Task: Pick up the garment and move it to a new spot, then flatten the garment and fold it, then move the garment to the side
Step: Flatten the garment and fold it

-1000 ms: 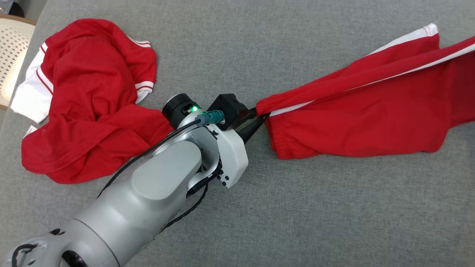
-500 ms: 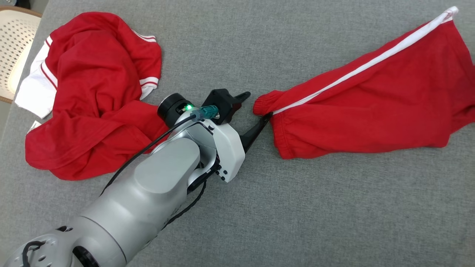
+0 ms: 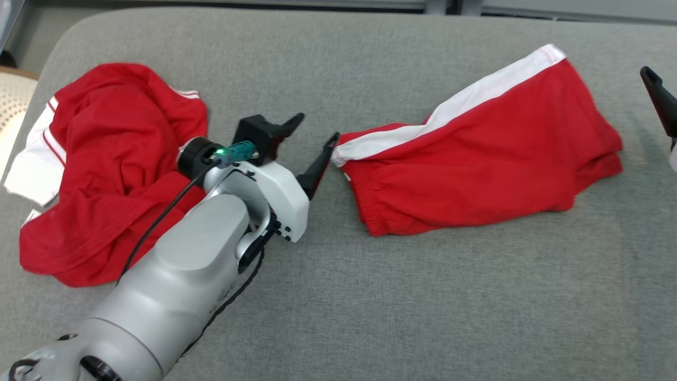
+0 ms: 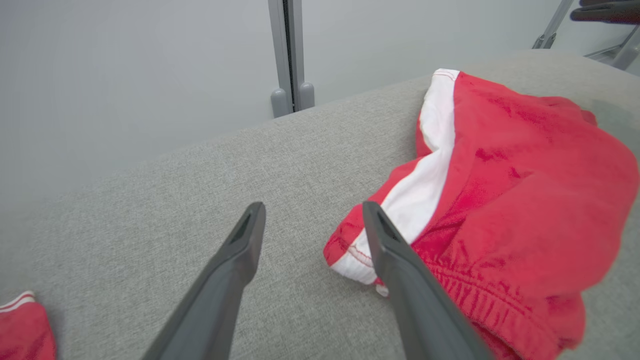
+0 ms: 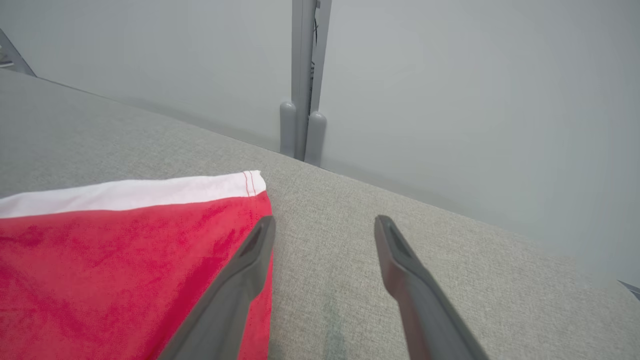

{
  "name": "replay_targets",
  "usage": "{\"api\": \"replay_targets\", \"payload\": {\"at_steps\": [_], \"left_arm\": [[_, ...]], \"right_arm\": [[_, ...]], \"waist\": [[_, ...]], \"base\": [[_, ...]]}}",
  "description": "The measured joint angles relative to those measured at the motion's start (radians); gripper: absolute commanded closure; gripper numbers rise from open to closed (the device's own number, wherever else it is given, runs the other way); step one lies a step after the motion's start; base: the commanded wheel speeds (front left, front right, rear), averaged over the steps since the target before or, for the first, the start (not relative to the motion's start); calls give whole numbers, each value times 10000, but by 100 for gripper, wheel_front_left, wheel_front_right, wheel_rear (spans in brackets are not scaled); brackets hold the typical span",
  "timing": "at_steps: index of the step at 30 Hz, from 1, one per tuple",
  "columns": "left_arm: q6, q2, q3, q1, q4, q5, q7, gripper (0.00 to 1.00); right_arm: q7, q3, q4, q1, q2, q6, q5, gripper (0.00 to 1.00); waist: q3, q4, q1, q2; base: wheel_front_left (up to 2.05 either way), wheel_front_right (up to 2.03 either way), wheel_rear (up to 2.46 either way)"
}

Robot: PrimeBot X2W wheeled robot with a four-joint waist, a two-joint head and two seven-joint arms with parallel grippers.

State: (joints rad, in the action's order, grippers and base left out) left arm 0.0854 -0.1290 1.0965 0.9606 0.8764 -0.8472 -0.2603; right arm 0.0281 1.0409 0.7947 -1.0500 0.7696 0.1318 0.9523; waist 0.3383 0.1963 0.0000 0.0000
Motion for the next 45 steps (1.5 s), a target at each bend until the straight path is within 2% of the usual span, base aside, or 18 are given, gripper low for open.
{"api": "replay_targets", "payload": {"at_steps": [4,9,11,14,20,26,29,30,32,37,39,45], "left_arm": [[-301,-341,-757,-305,-447,81,-15,0],[-809,-809,-2176,-1197,-1615,546,-17,0],[-1095,-924,-2844,-1674,-2291,972,-17,0],[-1383,-907,-3758,-2577,-3369,1674,-36,0],[-1810,-635,-5634,-4568,-5133,3241,-33,0],[-1682,107,-7482,-6429,-6268,4420,-38,0],[-1409,430,-8259,-7192,-6663,4892,-38,0],[-1168,583,-8623,-7672,-6740,5070,-38,0],[-970,696,-8916,-8054,-6757,5227,-36,0],[-660,777,-9160,-8392,-6740,5463,-36,0],[-533,779,-9058,-8425,-6727,5499,-36,0],[-575,800,-8625,-8381,-6692,5267,-36,0]], "right_arm": [[1599,-441,372,348,-499,0,157,0],[2288,-1089,157,919,-976,-8,65,0],[2311,-2150,-326,1146,-1035,-8,-477,0],[2359,-3841,-1463,2035,-1175,-10,-1985,0],[2359,-6949,-3503,5111,-2403,-10,-4121,0],[2359,-8381,-4815,7302,-3708,-10,-5354,0],[2359,-8849,-5055,7989,-4282,-10,-5538,0],[2359,-9064,-5116,8335,-4585,-10,-5599,0],[2359,-9171,-5072,8587,-4813,-10,-5616,0],[2357,-9309,-4445,8847,-5162,-10,-5267,0],[2357,-9361,-4040,8844,-5325,-10,-4786,0],[1722,-9536,-2924,8316,-5415,-10,-3248,0]], "waist": [[-479,-322,0,0],[-1092,-762,0,0],[-1324,-938,-1,0],[-1629,-1186,0,1],[-2096,-1526,0,1],[-2368,-1734,0,0],[-2424,-1756,0,1],[-2444,-1744,-1,0],[-2447,-1718,0,1],[-2407,-1550,0,0],[-2380,-1410,0,0],[-2243,-902,0,1]], "base": [[0,0,0],[0,0,0],[0,0,0],[0,0,0],[0,0,0],[0,0,0],[0,0,0],[0,0,0],[0,0,0],[0,0,0],[0,0,0],[0,0,0]]}}
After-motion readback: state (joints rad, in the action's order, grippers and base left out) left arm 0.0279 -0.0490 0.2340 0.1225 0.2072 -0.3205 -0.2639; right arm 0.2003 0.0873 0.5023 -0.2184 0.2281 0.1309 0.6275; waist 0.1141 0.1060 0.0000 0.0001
